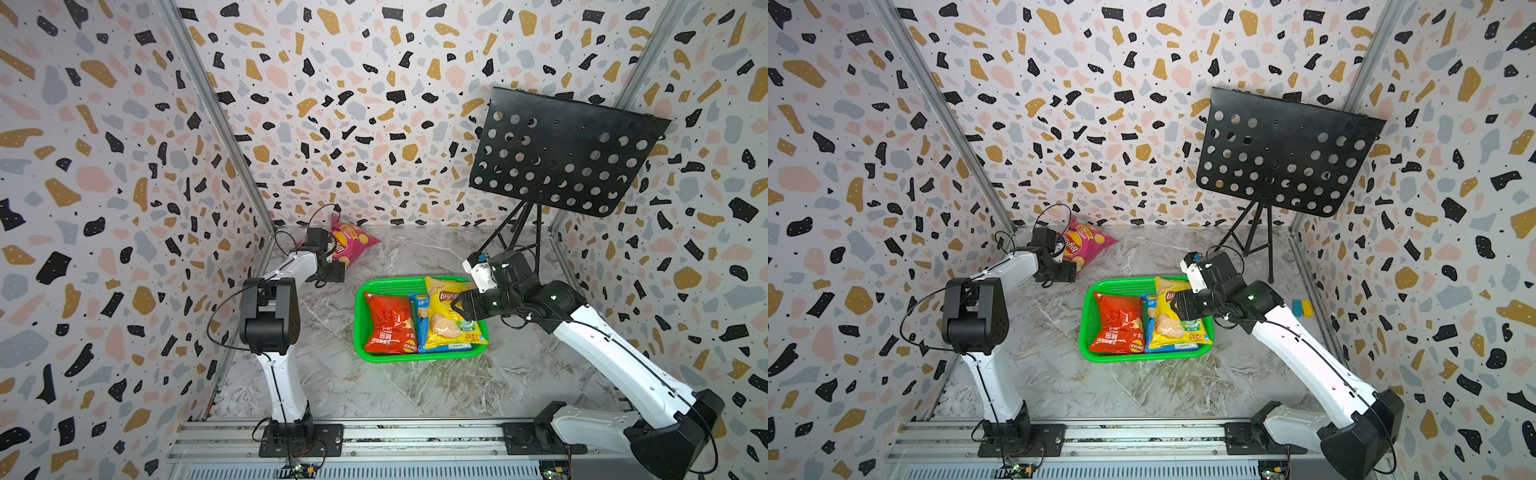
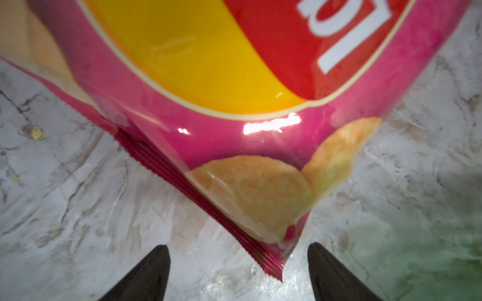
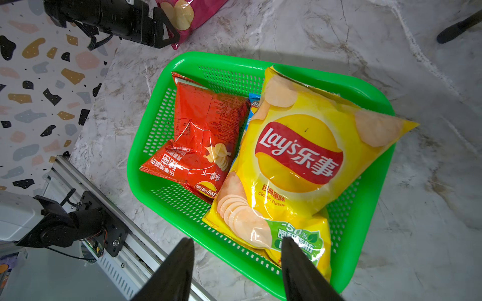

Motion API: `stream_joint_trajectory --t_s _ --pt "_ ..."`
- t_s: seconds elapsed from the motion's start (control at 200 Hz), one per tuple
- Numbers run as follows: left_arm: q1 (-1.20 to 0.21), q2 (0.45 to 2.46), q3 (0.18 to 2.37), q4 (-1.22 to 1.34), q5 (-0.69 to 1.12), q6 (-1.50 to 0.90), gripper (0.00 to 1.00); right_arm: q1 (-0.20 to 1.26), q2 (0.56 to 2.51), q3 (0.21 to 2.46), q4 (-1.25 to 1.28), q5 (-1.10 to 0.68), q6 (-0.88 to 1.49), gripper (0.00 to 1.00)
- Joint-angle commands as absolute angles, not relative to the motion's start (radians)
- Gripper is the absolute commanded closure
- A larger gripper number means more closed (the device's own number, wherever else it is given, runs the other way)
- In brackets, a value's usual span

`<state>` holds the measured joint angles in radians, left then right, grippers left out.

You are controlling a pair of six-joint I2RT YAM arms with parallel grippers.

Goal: Put the potato chips into the basket
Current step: Pick up the potato chip from the center of the board.

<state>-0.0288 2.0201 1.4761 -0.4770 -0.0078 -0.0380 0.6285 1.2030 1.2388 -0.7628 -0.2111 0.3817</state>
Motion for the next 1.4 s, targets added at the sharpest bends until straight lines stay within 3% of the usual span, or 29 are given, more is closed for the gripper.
stream_joint_trajectory --t_s 0.0,0.12,0.536,0.856,1.086,1.392 --pt "-0.029 2.045 1.522 -0.462 0.003 -0.086 0.16 0.629 1.183 1.268 -0.780 -0.194 0.376 0.42" --pt "-0.029 2.075 1.541 -0.476 0.002 -0.115 0.22 0.629 1.188 1.275 -0.783 -0.193 0.374 0.42" --pt "-0.028 2.004 1.487 -0.422 -0.063 -0.089 1.00 0.629 1.179 1.289 -0.788 -0.184 0.356 0.42" --pt "-0.028 1.903 1.470 -0.457 -0.162 0.081 1.00 0.629 1.136 1.262 -0.771 -0.186 0.350 0.42" --pt "-0.029 1.772 1.499 -0.438 -0.351 0.339 1.00 0.630 1.113 1.250 -0.724 -0.230 0.324 0.42" --pt "-0.031 1.473 1.456 -0.417 -0.160 0.664 1.00 0.630 1.078 1.169 -0.514 -0.429 0.292 0.42"
